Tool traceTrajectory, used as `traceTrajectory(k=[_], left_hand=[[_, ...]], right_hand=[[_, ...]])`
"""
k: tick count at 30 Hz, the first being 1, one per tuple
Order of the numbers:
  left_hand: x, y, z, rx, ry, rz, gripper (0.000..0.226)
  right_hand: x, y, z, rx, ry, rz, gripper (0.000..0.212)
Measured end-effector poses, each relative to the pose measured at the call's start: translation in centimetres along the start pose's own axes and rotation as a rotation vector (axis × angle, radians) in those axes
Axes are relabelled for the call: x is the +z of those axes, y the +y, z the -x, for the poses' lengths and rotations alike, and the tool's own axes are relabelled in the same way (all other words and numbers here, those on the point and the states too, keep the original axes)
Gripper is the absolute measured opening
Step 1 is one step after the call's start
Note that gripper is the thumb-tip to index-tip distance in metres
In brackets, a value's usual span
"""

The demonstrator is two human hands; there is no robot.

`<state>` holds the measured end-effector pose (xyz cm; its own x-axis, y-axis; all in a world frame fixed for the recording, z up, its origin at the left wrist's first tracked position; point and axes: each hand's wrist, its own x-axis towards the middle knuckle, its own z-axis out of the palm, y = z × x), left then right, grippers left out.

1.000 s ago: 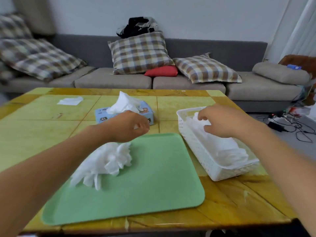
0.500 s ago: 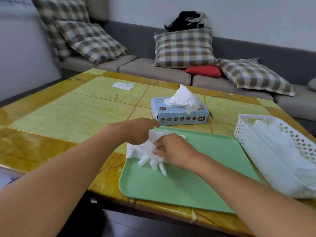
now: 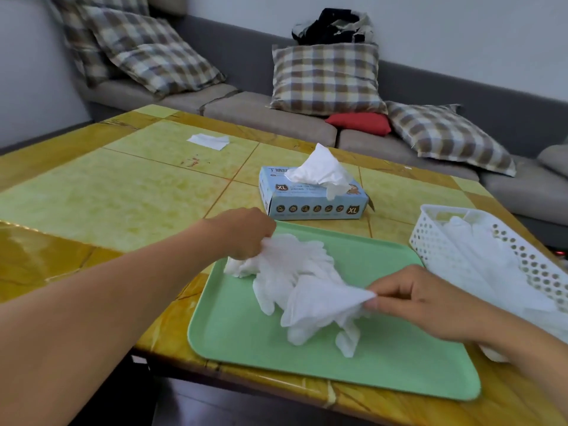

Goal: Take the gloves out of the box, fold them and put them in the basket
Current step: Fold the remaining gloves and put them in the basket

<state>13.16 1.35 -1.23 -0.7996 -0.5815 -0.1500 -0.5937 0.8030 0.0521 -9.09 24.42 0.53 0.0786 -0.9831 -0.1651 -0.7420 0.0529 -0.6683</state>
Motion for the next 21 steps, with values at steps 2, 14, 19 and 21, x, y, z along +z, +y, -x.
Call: traceTrajectory(k=[2,14,19,21], left_hand=[[-0.3,0.8,-0.3,-0.089,0.058,-0.043,0.006],[-4.5,8.5,2.0,0.141,-0.103,1.236,0.083],[-3.5,12.8,0.9,0.008,-0.058,1.565,0.052],[-3.8,13.6,0.6,-0.004,-0.024,1.573,0.041]], right_hand=[[-1.3,-0.3,0.3,0.044,0.106,-0.315,0.025],[-2.4,-1.6,-0.6,0.075,0.317,-1.170,0.022],[-1.6,-2.6,0.6,-0.025,0.266,-0.477,0.021],[-1.8,-2.9,1.8,-0.036,0.276,-0.333,0.016]])
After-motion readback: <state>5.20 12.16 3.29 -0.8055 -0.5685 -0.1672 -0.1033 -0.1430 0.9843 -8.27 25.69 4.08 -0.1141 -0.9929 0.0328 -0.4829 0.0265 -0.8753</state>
